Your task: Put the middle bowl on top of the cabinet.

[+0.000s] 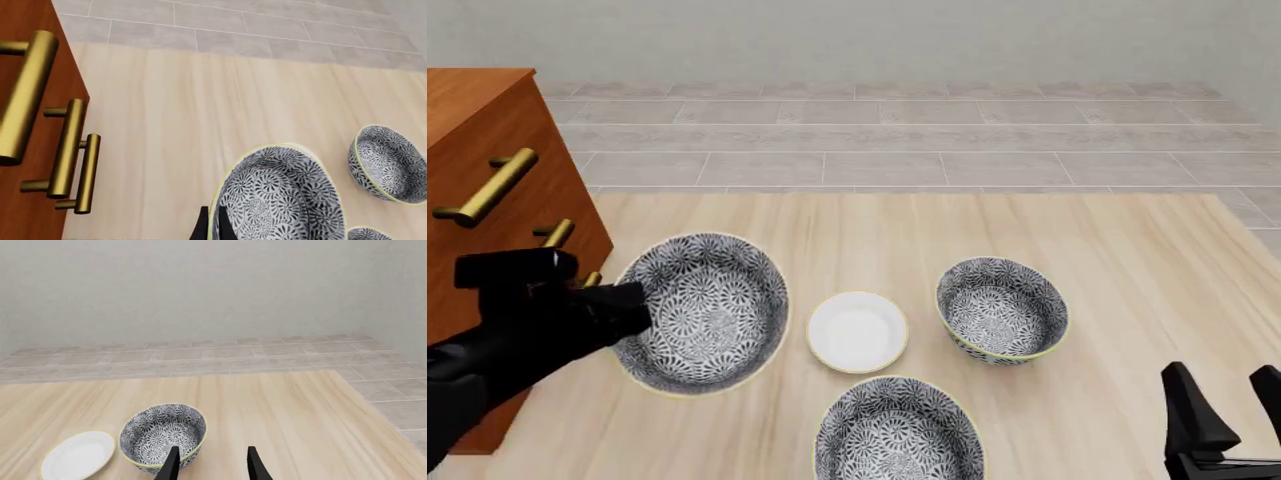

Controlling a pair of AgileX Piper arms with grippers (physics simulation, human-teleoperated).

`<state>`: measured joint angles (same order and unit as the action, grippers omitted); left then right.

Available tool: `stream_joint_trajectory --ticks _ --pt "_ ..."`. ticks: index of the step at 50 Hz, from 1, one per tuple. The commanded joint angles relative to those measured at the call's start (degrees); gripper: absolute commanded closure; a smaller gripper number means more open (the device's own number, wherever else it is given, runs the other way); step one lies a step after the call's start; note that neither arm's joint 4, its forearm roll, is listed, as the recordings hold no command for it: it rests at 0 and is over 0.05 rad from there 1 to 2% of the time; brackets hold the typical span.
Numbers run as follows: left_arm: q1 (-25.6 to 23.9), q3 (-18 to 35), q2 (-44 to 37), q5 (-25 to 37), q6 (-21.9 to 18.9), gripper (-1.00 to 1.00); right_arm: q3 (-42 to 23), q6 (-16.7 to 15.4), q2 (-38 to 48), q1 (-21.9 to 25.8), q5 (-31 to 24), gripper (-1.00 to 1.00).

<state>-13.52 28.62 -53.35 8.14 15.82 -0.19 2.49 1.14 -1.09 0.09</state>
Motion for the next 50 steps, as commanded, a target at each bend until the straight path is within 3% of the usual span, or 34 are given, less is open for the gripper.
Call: stream_joint_trajectory --ticks 1,28,50 --pt "0.1 5.1 -1.6 5.0 1.4 1.0 0.0 0.0 0.2 0.0 0.1 -1.0" --pt "-1.5 12.3 -5.7 13.4 10.2 1.0 0.0 -0.3 0.2 0.0 0.3 -1.0" --pt "1.6 18.6 -10.4 17.2 11.7 1.0 0.0 -0.4 0.4 0.1 0.3 -1.0"
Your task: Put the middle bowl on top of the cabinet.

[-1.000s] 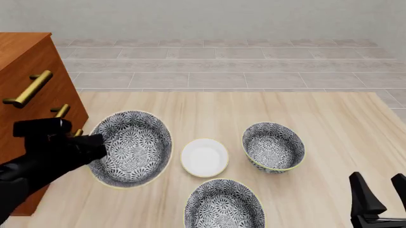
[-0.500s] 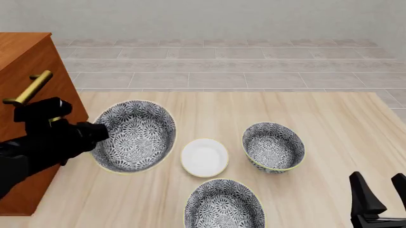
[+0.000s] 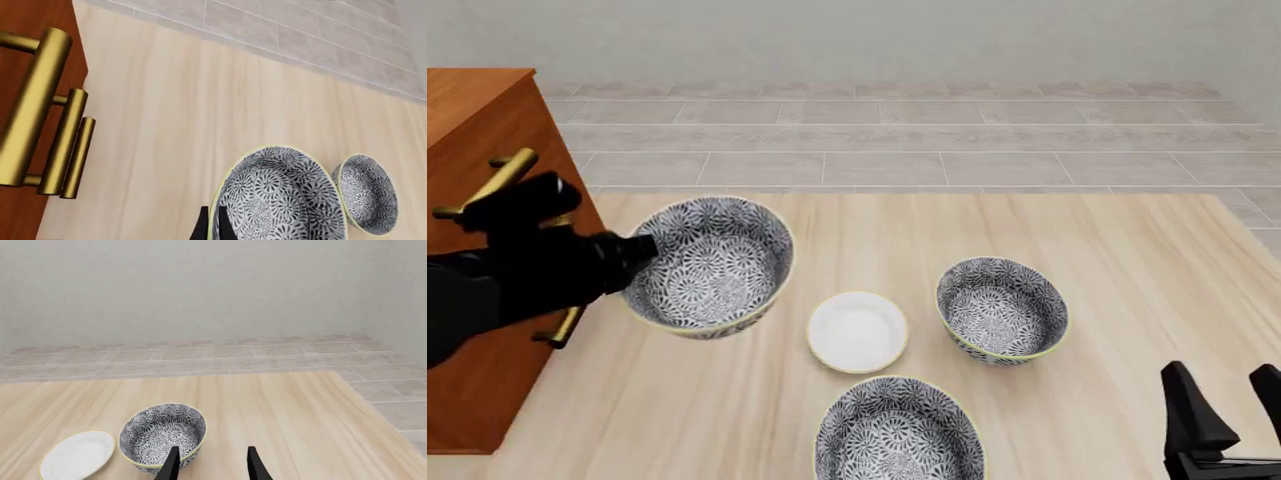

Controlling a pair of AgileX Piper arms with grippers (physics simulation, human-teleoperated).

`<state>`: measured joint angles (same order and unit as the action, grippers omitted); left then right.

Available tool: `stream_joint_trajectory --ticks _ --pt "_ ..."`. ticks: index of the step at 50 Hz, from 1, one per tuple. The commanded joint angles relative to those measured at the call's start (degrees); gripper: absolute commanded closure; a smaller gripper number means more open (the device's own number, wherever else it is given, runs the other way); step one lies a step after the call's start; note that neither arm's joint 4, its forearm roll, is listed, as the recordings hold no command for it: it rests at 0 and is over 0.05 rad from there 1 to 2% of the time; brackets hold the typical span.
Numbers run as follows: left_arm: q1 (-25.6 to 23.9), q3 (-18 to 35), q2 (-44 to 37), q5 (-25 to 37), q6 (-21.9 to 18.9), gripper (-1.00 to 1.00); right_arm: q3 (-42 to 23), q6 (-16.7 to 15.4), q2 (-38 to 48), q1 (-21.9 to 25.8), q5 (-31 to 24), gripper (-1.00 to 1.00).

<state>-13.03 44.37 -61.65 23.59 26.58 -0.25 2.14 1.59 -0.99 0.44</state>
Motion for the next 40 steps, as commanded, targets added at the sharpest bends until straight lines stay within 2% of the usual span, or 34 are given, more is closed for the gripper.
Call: stream_joint_trajectory --ticks 1,8,20,26,27,29,40 --pt "1.3 3.0 -2.2 1.8 0.8 1.0 0.1 0.0 0.0 0.0 0.0 -1.0" --pt "3.8 4.8 -3.9 3.0 1.1 1.0 0.1 0.0 0.1 0.2 0.0 -1.0" --pt "3.9 6.3 -3.8 5.4 3.6 1.0 0.1 -0.1 0.5 0.2 0.4 -1.0" --pt "4.3 8.4 -2.9 8.0 3.6 1.0 0.0 -0.1 0.5 0.2 0.3 -1.0" --pt "3.2 8.2 -2.7 8.5 5.3 1.0 0.1 -0.1 0.3 0.1 0.2 -1.0" --pt "4.6 9.4 -2.9 9.4 4.1 1.0 0.1 -0.1 0.2 0.1 0.1 -1.0" --pt "5.9 13.3 -2.2 13.6 4.0 1.0 0.0 -0.2 0.3 0.1 0.2 -1.0"
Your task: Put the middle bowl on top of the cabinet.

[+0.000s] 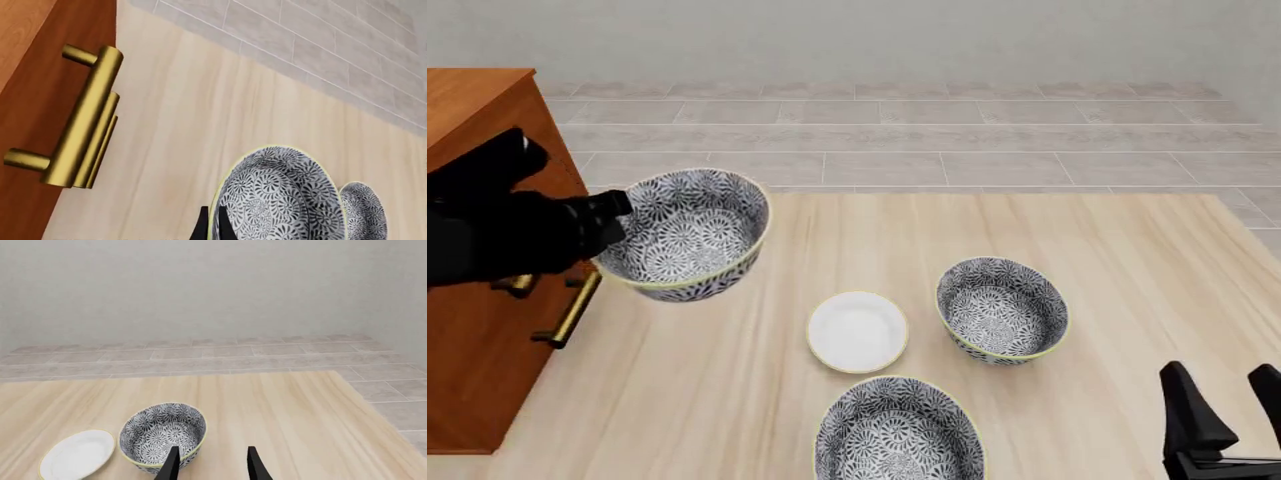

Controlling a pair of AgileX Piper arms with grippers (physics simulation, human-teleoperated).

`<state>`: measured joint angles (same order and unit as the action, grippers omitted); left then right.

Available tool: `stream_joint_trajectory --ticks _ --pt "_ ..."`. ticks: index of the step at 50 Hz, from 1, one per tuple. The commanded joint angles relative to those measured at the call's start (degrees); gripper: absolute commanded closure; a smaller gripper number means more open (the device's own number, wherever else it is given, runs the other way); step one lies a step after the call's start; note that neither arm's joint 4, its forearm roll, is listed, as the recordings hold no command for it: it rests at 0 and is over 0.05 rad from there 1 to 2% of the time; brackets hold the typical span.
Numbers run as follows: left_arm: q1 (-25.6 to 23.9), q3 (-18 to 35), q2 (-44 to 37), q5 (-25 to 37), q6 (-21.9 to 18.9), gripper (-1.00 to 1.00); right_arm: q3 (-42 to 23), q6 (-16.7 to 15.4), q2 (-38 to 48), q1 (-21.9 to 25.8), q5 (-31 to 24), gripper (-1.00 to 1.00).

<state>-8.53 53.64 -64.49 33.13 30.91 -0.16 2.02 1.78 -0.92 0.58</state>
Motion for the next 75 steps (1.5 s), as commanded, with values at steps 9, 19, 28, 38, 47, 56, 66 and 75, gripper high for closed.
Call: stream_joint_trajectory --ticks 9,19,28,38,47,56,66,75 --pt "1.7 6.9 1.7 7.2 0.7 1.0 -0.1 0.0 0.0 0.0 -0.1 -1.0" --pt "3.0 10.0 2.2 10.1 0.3 1.0 0.0 0.2 -0.1 -0.1 0.0 -1.0" --pt "4.9 13.8 2.5 13.8 0.2 1.0 -0.1 0.3 -0.2 -0.1 -0.1 -1.0" --pt "7.3 17.6 2.4 16.2 0.0 1.0 0.0 0.5 -0.5 -0.2 -0.2 -1.0" --pt "8.5 20.1 2.4 17.8 0.3 1.0 0.1 0.6 -0.9 -0.3 -0.5 -1.0" --pt "10.6 22.6 1.9 19.7 1.2 1.0 0.0 0.5 -0.9 -0.3 -0.6 -1.0" --pt "12.4 24.7 1.3 20.9 2.3 1.0 0.0 0.6 -0.4 -0.3 -0.1 -1.0" --pt "15.1 28.0 0.5 22.1 2.7 1.0 -0.1 0.5 -0.1 -0.4 0.1 -1.0"
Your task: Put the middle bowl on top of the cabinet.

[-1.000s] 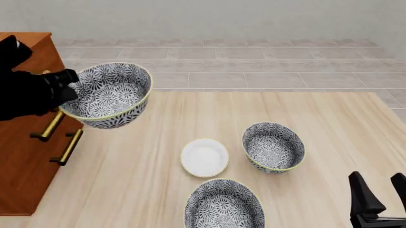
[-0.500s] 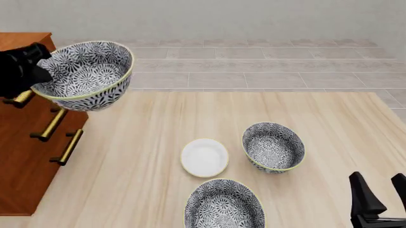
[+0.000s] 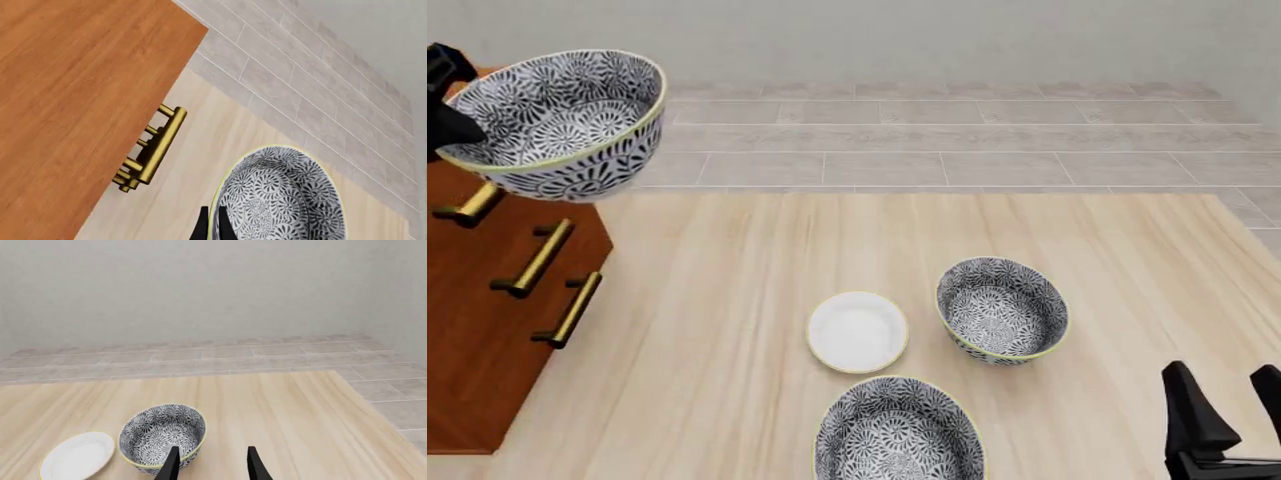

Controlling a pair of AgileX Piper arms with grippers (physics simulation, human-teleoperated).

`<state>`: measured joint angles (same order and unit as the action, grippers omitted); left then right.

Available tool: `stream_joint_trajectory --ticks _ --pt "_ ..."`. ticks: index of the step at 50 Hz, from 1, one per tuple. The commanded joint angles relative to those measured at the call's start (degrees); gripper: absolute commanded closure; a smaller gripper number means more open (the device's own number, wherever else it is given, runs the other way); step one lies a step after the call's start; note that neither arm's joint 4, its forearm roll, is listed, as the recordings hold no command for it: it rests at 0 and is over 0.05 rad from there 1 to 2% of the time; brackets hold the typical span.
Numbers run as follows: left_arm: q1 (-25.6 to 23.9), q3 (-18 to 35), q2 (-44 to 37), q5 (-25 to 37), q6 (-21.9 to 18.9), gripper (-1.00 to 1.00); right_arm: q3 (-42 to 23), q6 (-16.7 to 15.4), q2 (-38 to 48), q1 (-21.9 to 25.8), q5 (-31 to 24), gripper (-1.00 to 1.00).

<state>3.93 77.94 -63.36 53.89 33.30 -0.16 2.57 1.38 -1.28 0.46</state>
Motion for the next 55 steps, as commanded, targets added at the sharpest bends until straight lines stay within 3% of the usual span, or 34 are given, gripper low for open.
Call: stream_joint_trajectory --ticks 1,18,27,38,55 --pt "2.8 4.1 -0.8 1.5 0.4 1.0 -0.1 0.0 0.3 0.0 0.3 -1.0" --pt "7.0 10.1 -2.6 4.5 0.2 1.0 -0.1 -0.1 0.3 0.0 0.0 -1.0" --pt "11.4 16.5 -4.7 7.1 -0.4 1.0 0.0 0.0 0.2 -0.1 0.1 -1.0" --pt "17.1 20.7 -6.6 8.2 -2.1 1.0 -0.2 0.1 0.4 -0.1 0.0 -1.0" --pt "21.3 22.4 -8.6 9.2 -3.1 1.0 -0.1 0.2 0.3 -0.1 0.0 -1.0"
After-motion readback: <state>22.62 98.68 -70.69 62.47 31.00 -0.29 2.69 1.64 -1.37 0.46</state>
